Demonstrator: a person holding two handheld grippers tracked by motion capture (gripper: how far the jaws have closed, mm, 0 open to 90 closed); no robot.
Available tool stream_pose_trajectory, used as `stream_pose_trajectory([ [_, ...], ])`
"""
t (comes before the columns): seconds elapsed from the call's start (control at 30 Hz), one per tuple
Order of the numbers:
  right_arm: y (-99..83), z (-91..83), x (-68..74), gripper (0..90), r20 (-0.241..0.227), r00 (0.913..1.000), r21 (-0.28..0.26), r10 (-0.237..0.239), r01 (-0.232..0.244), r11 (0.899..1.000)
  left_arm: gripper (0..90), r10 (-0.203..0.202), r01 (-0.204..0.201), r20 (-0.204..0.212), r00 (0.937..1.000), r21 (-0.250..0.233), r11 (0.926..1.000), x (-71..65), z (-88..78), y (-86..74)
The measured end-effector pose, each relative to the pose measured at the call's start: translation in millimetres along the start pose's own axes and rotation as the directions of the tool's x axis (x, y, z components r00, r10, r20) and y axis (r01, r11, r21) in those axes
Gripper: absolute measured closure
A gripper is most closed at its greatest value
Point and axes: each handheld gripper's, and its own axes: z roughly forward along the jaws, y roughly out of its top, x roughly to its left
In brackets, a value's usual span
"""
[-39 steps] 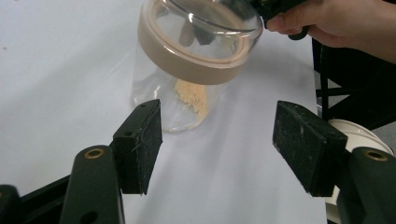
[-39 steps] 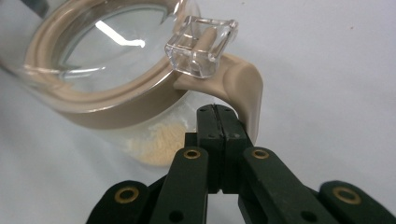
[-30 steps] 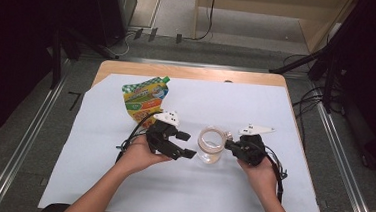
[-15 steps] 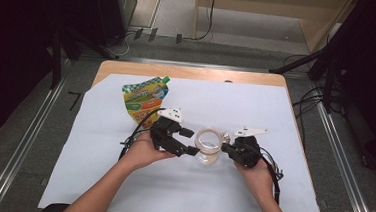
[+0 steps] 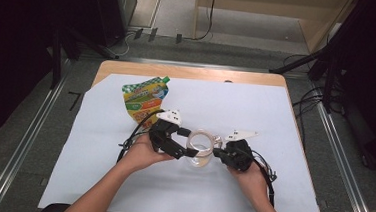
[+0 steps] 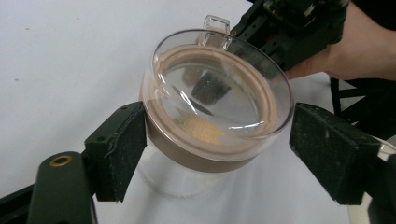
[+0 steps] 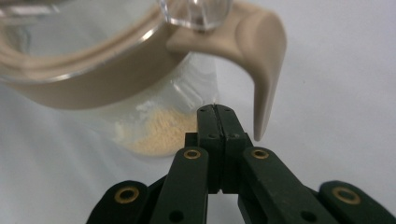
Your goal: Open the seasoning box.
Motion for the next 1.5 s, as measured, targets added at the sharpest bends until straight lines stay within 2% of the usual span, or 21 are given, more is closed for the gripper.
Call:
stream_pose_trajectory([
  [0.1, 4.8, -8.2, -1.3, 90.0, -0.025, 0.9996, -0.034, 0.011, -0.012, 0.999, 17.3, 0.018, -0.018, -0.02, 0.9996, 0.003, 0.9998, -1.9, 3.3, -0.3],
  [0.27, 7.8, -18.7, -2.9, 90.0, -0.028, 0.9996, -0.053, 0.007, -0.008, 0.999, 14.5, 0.038, -0.038, -0.043, 0.9984, 0.015, 0.9992, -4.4, 7.7, -1.1],
  [0.43, 9.9, -28.7, -6.7, 90.0, -0.045, 0.999, -0.05, -0.003, 0.0, 0.999, 13.4, 0.025, -0.025, -0.037, 0.999, 0.015, 0.9996, -2.7, 11.9, -2.7],
  [0.5, 10.2, -32.3, -8.1, 90.0, -0.049, 0.9988, -0.048, -0.002, -0.001, 0.999, 13.4, 0.032, -0.031, -0.045, 0.9985, 0.017, 0.9994, -3.7, 12.6, -2.8],
  [0.6, 10.0, -39.6, -13.3, 90.0, -0.046, 0.9989, -0.051, 0.009, -0.012, 0.999, 12.5, 0.044, -0.043, -0.056, 0.9975, 0.023, 0.9988, -5.0, 15.0, -3.1],
  [0.67, 9.3, -42.9, -16.7, 90.0, -0.026, 0.9995, -0.052, 0.017, -0.018, 0.998, 12.0, 0.047, -0.046, -0.062, 0.9969, 0.025, 0.9986, -5.6, 16.4, -3.1],
  [0.77, 9.2, -41.2, -21.7, 90.0, -0.005, 0.9995, -0.052, 0.033, -0.033, 0.998, 11.1, 0.041, -0.04, -0.065, 0.9971, 0.017, 0.9991, -5.8, 19.3, -3.6],
  [0.9, 11.0, -29.9, -24.5, 90.0, 0.005, 0.999, -0.047, 0.044, -0.044, 0.998, 10.2, 0.03, -0.03, -0.064, 0.9975, 0.001, 0.9996, -5.3, 22.8, -4.5],
  [1.0, 12.3, -23.4, -22.3, 90.0, 0.03, 0.9989, -0.049, 0.037, -0.035, 0.998, 9.9, 0.042, -0.042, -0.079, 0.996, 0.002, 0.9991, -6.9, 24.2, -4.6],
  [1.2, 12.9, -15.8, -24.0, 90.0, 0.04, 0.9983, -0.04, 0.041, -0.04, 0.998, 10.0, 0.06, -0.06, -0.103, 0.9929, 0.003, 0.9982, -9.9, 25.6, -3.0],
  [1.33, 12.5, -15.4, -23.3, 90.0, 0.046, 0.9979, -0.036, 0.045, -0.043, 0.998, 10.2, 0.076, -0.076, -0.117, 0.9902, 0.0, 0.9971, -11.9, 25.4, -2.5],
  [1.37, 12.3, -15.5, -23.1, 90.0, 0.046, 0.9978, -0.037, 0.047, -0.045, 0.998, 10.3, 0.093, -0.093, -0.131, 0.987, 0.004, 0.9956, -13.5, 25.0, -1.5],
  [1.47, 11.8, -15.2, -22.9, 90.0, 0.047, 0.9977, -0.037, 0.05, -0.048, 0.998, 10.6, 0.106, -0.106, -0.144, 0.9839, 0.004, 0.9943, -15.4, 23.3, 0.0],
  [1.5, 11.7, -15.2, -22.6, 90.0, 0.048, 0.9976, -0.037, 0.051, -0.049, 0.998, 10.7, 0.102, -0.104, -0.143, 0.9845, -0.003, 0.9946, -15.9, 23.0, 0.3],
])
